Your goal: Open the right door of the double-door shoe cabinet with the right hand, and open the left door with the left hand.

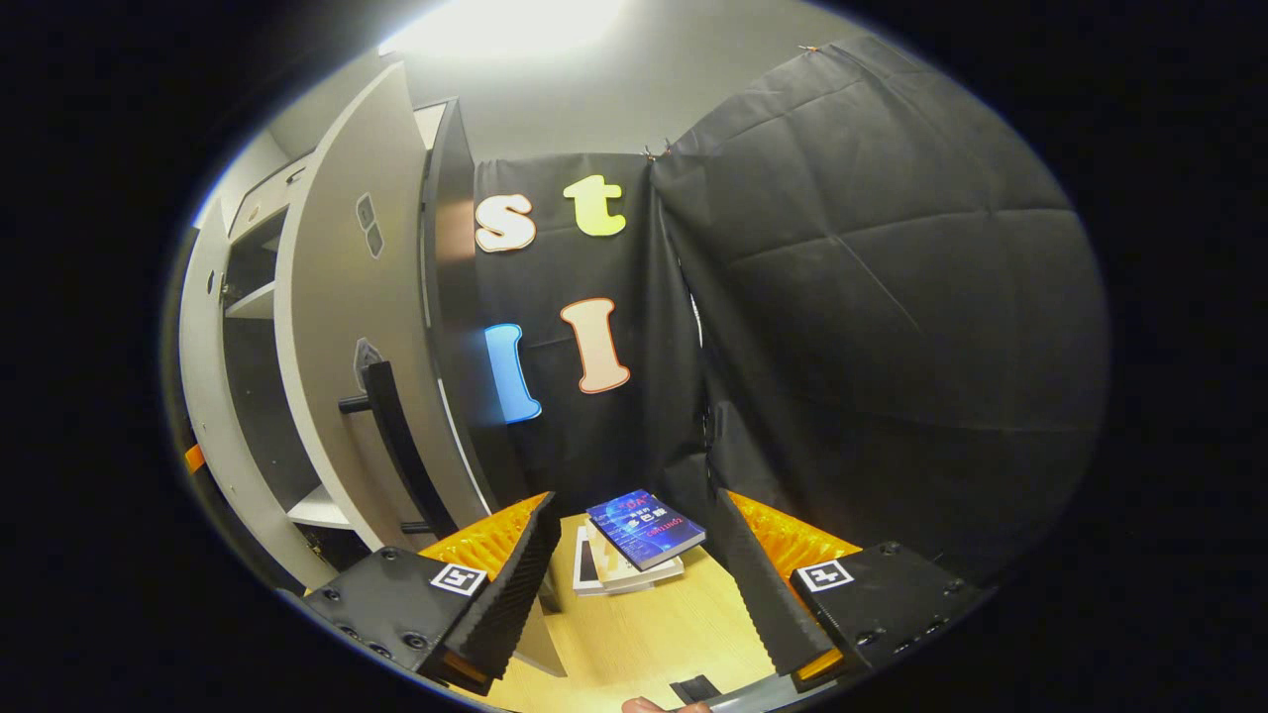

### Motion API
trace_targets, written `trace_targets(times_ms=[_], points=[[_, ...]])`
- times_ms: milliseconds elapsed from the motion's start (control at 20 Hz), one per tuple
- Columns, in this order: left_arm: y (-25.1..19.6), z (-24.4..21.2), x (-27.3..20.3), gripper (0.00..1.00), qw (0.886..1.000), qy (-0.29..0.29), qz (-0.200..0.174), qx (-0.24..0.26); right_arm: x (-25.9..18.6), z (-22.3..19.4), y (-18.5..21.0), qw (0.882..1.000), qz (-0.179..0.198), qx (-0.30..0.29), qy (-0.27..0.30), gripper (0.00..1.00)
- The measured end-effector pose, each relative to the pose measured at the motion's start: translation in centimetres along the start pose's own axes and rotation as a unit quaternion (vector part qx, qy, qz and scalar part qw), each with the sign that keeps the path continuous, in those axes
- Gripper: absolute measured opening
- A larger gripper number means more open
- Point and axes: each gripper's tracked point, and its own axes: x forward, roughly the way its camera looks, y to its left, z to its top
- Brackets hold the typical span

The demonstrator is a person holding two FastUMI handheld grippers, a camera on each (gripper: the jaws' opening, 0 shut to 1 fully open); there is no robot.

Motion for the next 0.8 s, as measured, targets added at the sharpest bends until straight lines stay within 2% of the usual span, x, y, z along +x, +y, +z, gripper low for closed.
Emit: trace_targets(times_ms=[50,200,250,300,600,800], points=[[0.2,0.0,0.0,0.05,1.000,-0.001,0.003,0.001,-0.2,-0.1,-0.1,1.000,-0.001,0.001,0.001,1.00],[0.7,0.1,-0.2,0.05,1.000,0.000,0.012,0.000,-0.6,-0.7,0.0,1.000,-0.001,0.011,0.004,0.98],[0.9,0.2,-0.3,0.05,1.000,0.001,0.013,0.001,-0.9,-0.9,0.1,1.000,-0.001,0.013,0.006,1.00],[1.1,0.1,-0.3,0.05,1.000,0.001,0.015,0.003,-1.0,-1.2,0.2,1.000,-0.001,0.012,0.008,0.98],[2.8,0.2,-0.8,0.04,0.999,0.000,0.030,0.013,-2.3,-2.0,1.2,1.000,0.001,0.001,0.012,0.98],[3.2,0.9,-0.7,0.04,0.999,-0.017,0.035,-0.028,-2.8,-2.4,2.2,1.000,0.000,-0.005,0.012,0.98]])
